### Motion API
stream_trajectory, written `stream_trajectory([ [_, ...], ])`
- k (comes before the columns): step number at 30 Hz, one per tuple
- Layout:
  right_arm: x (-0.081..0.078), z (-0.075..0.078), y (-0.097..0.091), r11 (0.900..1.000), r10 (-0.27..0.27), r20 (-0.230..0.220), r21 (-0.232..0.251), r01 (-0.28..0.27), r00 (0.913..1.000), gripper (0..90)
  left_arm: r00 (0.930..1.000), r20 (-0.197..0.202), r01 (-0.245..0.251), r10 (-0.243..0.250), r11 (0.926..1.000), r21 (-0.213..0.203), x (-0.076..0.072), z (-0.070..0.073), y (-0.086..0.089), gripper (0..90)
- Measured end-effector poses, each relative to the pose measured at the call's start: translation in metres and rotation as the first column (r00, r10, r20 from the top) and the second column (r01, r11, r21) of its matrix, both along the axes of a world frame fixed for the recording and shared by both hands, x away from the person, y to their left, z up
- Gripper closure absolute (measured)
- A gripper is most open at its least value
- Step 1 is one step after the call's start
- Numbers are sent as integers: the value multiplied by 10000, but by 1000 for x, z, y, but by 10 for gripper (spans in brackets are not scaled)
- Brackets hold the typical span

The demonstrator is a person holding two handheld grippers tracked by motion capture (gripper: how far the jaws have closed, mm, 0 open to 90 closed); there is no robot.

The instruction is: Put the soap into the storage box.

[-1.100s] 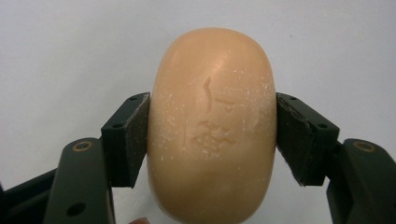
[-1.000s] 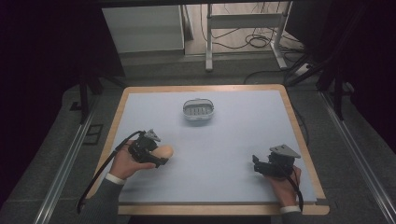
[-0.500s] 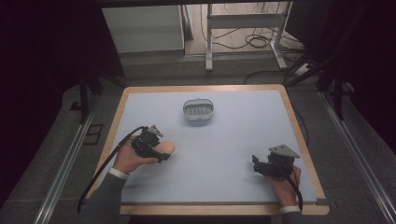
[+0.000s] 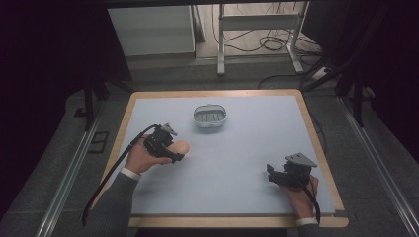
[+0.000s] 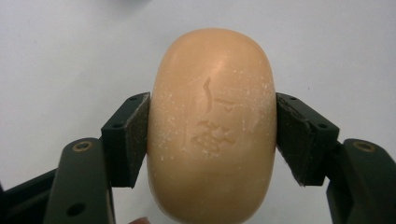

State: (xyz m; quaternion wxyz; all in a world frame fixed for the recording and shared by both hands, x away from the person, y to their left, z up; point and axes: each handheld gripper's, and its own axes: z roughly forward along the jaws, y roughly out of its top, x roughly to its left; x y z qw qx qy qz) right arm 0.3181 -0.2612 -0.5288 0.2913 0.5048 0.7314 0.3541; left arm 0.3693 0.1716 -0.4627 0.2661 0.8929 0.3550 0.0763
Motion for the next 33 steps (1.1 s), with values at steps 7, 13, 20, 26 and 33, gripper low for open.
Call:
stream_trajectory([
  [7, 0, 0, 0, 10000, 4, -8, -6, -4, 10000, 54, 10000, 43, -7, 7, 10000, -15, 7, 6, -2, 322],
  [13, 0, 0, 1, 10000, 15, 1, -93, -15, 10000, 53, 10000, 59, -20, 20, 10000, -4, 14, 10, -4, 322],
  [20, 0, 0, 0, 10000, -11, -23, -35, 11, 10000, 54, 10000, 64, -75, 74, 10000, 33, 23, 13, -6, 322],
  [26, 0, 0, 0, 10000, -9, 1, -75, 9, 10000, 54, 9998, 70, -163, 163, 9998, 74, 29, 14, -6, 322],
  [33, 0, 0, 0, 10000, -17, -5, -64, 17, 10000, 54, 9998, 38, -180, 179, 9998, 114, 39, 17, -7, 321],
])
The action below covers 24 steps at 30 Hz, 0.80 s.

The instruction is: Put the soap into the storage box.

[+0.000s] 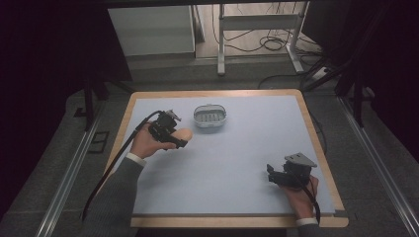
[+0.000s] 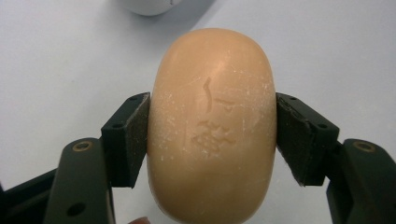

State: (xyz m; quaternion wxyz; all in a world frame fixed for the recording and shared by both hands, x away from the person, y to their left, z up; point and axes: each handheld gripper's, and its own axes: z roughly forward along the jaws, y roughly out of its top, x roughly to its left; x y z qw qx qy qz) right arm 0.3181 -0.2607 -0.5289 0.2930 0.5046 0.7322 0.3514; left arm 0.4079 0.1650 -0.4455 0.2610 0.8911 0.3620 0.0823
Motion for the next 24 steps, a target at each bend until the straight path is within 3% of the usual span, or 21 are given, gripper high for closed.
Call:
stream_trajectory([
  [6, 0, 0, 2, 9998, 52, 56, -199, -51, 10000, 53, 10000, -81, -26, 27, 10000, 39, 9, 1, -2, 322],
  [14, 0, 0, 1, 9999, 19, 36, -100, -19, 10000, 54, 10000, -3, 15, -15, 9992, 394, 21, 7, -7, 322],
  [24, 0, 0, 1, 10000, 19, 13, -88, -19, 10000, 54, 9999, 8, 156, -157, 9987, 480, 31, 12, -14, 321],
])
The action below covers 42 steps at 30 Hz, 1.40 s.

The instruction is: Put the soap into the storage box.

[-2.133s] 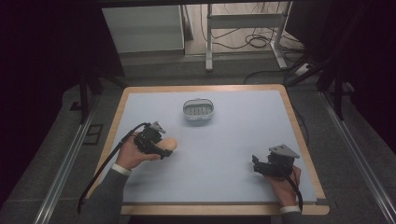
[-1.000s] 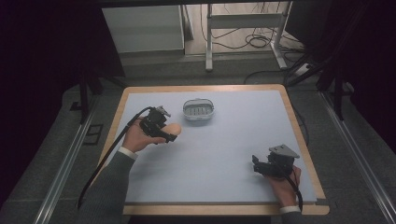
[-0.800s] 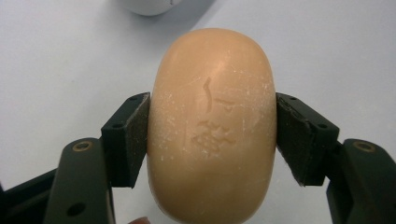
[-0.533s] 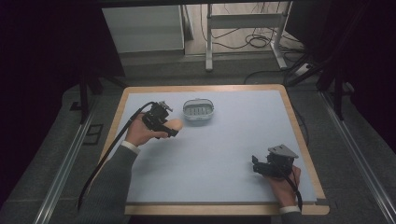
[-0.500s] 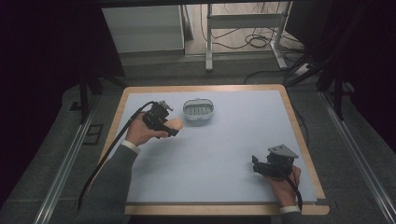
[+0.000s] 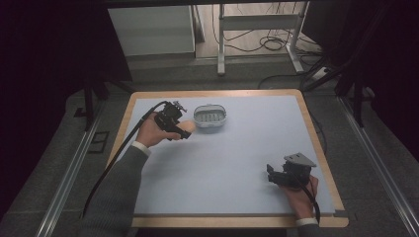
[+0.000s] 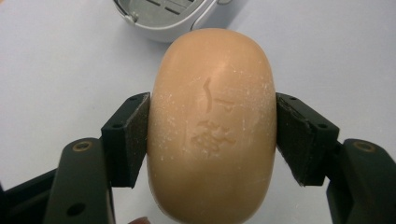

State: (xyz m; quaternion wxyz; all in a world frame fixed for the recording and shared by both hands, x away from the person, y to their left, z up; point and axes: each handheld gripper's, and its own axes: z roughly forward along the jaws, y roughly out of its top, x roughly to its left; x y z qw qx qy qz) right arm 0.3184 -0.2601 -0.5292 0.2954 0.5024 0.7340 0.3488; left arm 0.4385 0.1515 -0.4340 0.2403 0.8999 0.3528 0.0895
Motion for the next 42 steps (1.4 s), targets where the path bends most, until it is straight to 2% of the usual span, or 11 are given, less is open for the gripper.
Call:
stream_trajectory([
  [7, 0, 0, 0, 10000, -3, -2, 16, 3, 10000, 54, 9999, 15, 163, -163, 9999, -54, 9, 9, -11, 322],
  [13, 0, 0, 0, 10000, -12, 5, 3, 12, 10000, 54, 9993, 54, 370, -371, 9993, 86, 18, 13, -22, 322],
  [34, 0, 0, 0, 10000, 21, 6, -5, -21, 10000, 53, 9978, -19, 659, -659, 9965, 523, 50, 15, -47, 322],
  [42, 0, 0, 1, 10000, 29, 5, -91, -29, 10000, 53, 9970, -237, 752, -737, 9950, 660, 61, 10, -57, 322],
])
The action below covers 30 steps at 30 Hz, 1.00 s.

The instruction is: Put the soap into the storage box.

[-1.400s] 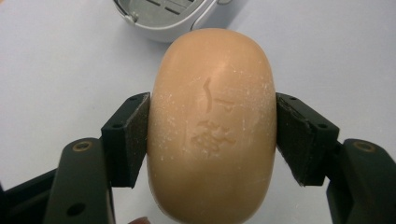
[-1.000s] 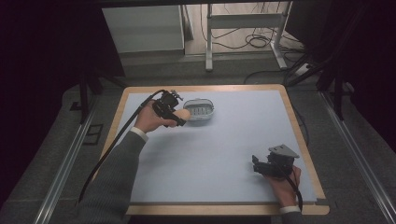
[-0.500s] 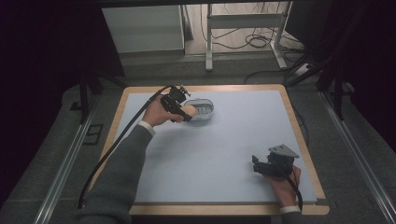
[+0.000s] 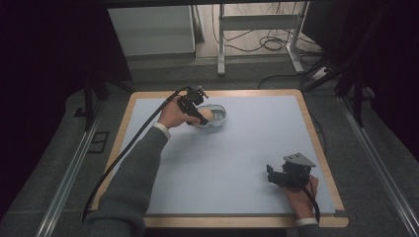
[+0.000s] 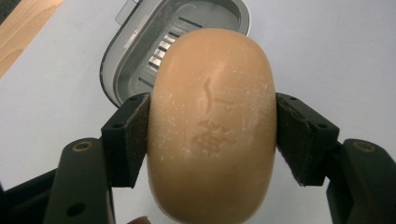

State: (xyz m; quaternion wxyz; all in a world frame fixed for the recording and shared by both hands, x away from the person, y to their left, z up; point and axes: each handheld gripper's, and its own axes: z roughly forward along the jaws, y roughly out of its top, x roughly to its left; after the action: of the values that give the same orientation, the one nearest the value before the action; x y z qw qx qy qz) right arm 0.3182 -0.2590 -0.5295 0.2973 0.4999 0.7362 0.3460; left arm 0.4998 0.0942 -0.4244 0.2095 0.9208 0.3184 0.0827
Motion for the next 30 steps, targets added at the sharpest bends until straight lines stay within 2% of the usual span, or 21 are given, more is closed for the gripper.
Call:
stream_trajectory([
  [7, 0, 0, 0, 10000, 23, -19, 13, -23, 10000, 54, 10000, -34, 58, -57, 10000, 15, 9, -4, -7, 322],
  [20, 0, 0, 0, 10000, 20, -3, -6, -20, 10000, 54, 9995, -259, 200, -189, 9990, 408, 22, -11, -13, 322],
  [30, 0, 0, -1, 10000, 6, -18, 80, -6, 10000, 53, 9994, -312, 155, -143, 9992, 377, 34, -12, -17, 322],
])
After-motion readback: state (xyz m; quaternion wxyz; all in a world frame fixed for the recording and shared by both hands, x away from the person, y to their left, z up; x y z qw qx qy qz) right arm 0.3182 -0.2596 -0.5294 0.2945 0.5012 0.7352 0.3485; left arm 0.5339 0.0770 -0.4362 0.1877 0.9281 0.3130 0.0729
